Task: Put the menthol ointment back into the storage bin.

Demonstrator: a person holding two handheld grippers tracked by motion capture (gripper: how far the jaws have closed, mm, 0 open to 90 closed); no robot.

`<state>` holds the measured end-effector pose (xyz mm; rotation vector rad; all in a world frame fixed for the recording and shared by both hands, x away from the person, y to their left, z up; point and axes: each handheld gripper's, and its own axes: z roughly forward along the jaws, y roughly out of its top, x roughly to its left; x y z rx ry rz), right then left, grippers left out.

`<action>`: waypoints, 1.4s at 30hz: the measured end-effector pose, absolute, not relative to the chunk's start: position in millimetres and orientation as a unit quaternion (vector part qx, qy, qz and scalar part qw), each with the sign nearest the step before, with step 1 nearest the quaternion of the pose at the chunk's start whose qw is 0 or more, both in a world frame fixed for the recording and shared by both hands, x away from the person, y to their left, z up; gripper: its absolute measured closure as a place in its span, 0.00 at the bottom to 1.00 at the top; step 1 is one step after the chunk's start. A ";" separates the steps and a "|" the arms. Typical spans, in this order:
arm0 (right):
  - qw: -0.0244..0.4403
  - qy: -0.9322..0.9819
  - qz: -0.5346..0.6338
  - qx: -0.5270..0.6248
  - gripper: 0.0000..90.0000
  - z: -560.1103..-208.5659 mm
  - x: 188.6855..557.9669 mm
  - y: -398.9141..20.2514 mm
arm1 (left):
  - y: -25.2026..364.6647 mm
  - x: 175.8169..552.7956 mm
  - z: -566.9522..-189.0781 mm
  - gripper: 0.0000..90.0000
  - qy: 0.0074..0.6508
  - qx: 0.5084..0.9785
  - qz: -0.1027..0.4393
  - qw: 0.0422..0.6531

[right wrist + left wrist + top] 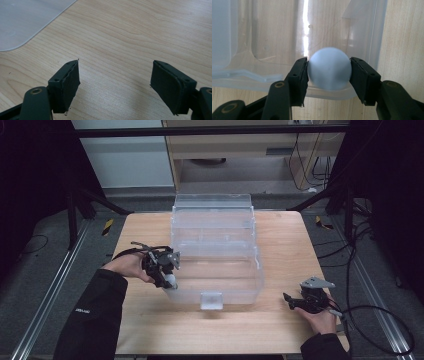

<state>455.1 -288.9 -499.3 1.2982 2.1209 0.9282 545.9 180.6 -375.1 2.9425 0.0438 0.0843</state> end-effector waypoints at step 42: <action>0.236 0.762 0.349 0.493 0.26 -496.1 452.4 -293.3 | 258.6 491.0 -365.3 0.29 0.258 0.877 0.186 0.360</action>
